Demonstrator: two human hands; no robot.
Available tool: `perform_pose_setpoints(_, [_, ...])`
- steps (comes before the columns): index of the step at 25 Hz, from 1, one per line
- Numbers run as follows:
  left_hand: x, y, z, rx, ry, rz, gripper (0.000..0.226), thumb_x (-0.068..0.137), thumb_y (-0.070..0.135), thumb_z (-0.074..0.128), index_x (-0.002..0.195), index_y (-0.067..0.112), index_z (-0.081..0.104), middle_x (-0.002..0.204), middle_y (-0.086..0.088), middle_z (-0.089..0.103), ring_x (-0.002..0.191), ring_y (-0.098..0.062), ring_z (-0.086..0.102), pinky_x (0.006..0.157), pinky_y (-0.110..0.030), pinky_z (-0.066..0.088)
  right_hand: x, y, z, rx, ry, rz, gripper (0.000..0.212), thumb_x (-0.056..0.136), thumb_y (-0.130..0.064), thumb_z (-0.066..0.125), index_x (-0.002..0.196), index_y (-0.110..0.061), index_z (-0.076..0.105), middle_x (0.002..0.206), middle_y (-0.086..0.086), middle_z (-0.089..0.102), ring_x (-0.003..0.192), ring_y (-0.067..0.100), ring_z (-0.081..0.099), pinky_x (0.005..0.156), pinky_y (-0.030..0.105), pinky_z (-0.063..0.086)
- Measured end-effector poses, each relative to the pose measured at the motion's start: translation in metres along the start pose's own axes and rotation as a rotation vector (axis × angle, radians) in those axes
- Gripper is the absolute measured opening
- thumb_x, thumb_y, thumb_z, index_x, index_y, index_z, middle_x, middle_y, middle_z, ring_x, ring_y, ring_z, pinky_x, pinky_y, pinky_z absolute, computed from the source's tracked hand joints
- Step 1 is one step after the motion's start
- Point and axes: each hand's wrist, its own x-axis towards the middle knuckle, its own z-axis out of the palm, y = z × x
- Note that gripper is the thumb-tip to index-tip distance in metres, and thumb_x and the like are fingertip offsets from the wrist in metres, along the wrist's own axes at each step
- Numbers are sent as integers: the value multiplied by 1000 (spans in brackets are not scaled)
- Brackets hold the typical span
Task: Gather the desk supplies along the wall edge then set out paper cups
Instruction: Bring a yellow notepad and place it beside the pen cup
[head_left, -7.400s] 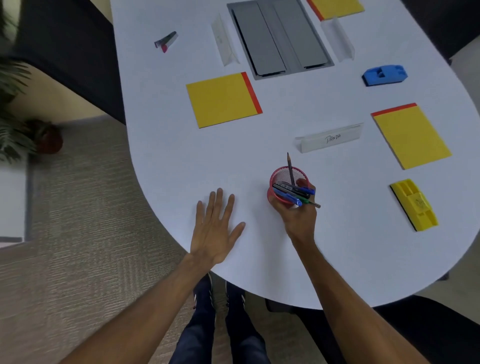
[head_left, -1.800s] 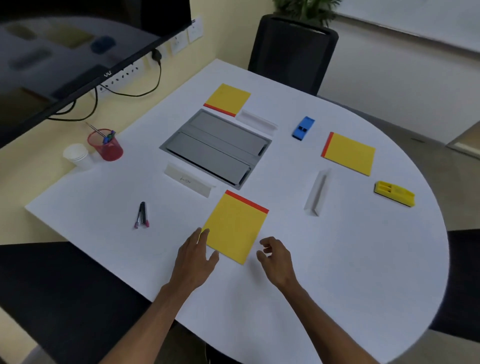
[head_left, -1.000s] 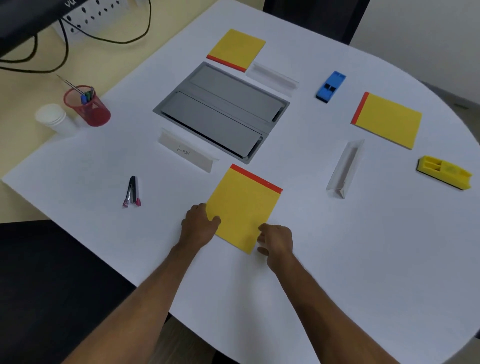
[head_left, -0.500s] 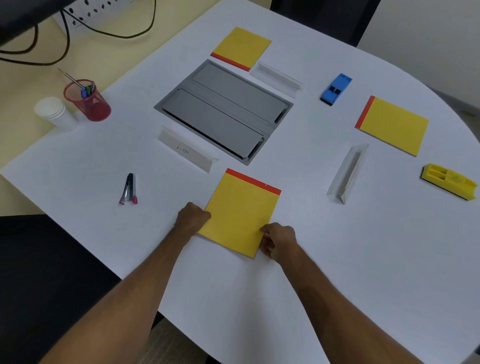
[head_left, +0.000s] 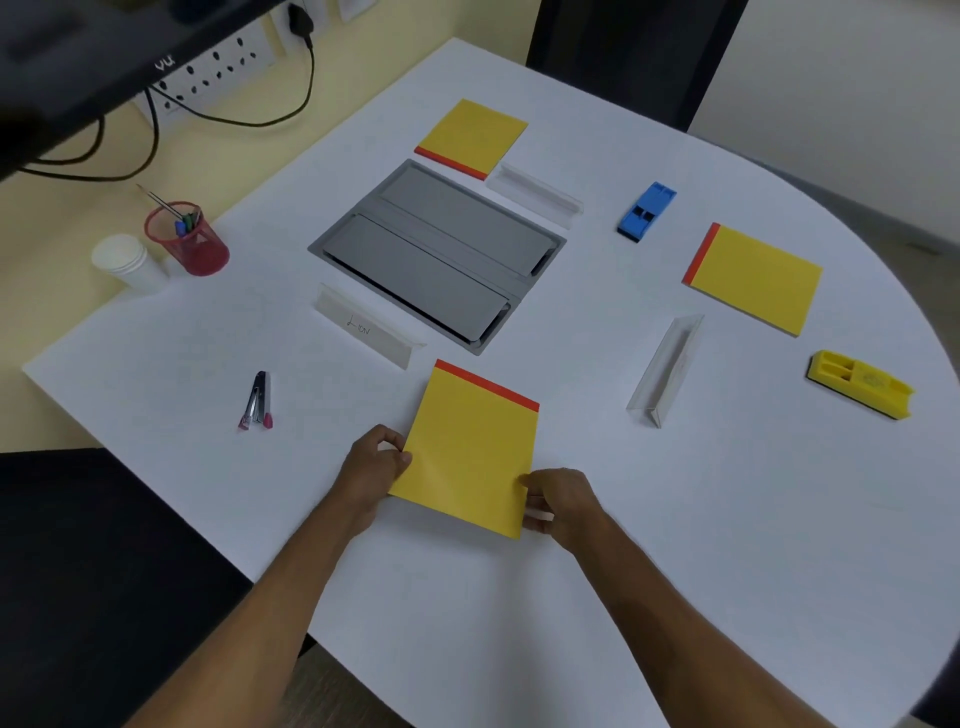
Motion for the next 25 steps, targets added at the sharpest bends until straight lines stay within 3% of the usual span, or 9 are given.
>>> perform_pose_setpoints(3, [-23, 11, -5, -52, -21, 40, 15, 95, -1, 57, 88, 11, 56, 78, -12, 61, 71, -22, 53, 70, -31, 44, -19, -6, -16, 54, -129, -88, 27, 87, 5, 63, 114, 2, 64, 107, 20, 73, 87, 33, 71, 68, 38, 59])
perform_pose_setpoints(7, [-52, 34, -15, -165, -31, 60, 4, 96, 7, 60, 95, 11, 62, 88, -11, 69, 73, -19, 63, 67, -29, 55, -41, -20, -29, 130, -218, -233, 26, 87, 4, 66, 112, -3, 66, 103, 19, 74, 80, 27, 73, 66, 35, 60])
perform_pose_setpoints(11, [-85, 48, -9, -707, -36, 40, 17, 88, 20, 70, 100, 8, 70, 98, -8, 77, 86, -20, 75, 72, -32, 61, -60, -43, -16, 209, -235, -352, 26, 88, 8, 63, 110, -6, 66, 94, 18, 74, 77, 28, 71, 66, 36, 61])
perform_pose_setpoints(13, [-102, 42, 9, -849, -39, 58, 33, 76, 18, 76, 106, 6, 67, 101, -10, 77, 93, -25, 75, 73, -33, 62, -66, -55, -2, 228, -247, -410, 26, 89, 9, 60, 110, -5, 63, 90, 20, 72, 78, 31, 69, 68, 38, 61])
perform_pose_setpoints(15, [-111, 40, 26, -881, -9, 81, 47, 73, 13, 78, 117, 5, 63, 108, -14, 75, 99, -29, 74, 77, -35, 62, -70, -64, 13, 231, -268, -455, 24, 90, 10, 59, 109, -5, 60, 88, 19, 72, 77, 31, 69, 70, 40, 62])
perform_pose_setpoints(17, [-106, 46, 33, -846, 59, 124, 44, 82, 5, 75, 123, 7, 59, 114, -16, 73, 101, -30, 73, 80, -37, 61, -70, -70, 30, 213, -298, -480, 22, 91, 8, 59, 108, -6, 59, 89, 18, 73, 78, 31, 68, 72, 41, 62])
perform_pose_setpoints(20, [-87, 64, 21, -805, 176, 184, 36, 88, -6, 67, 119, 9, 58, 112, -17, 73, 94, -26, 74, 75, -35, 62, -65, -77, 55, 198, -358, -480, 20, 92, 4, 61, 108, -7, 58, 93, 16, 74, 80, 29, 69, 72, 40, 61])
perform_pose_setpoints(25, [-45, 87, -33, -755, 157, 251, 35, 88, -9, 65, 114, 13, 59, 104, -13, 76, 91, -23, 73, 71, -31, 61, -38, -114, 101, 310, -365, -403, 22, 89, 0, 65, 107, -11, 64, 87, 8, 75, 73, 23, 72, 69, 35, 60])
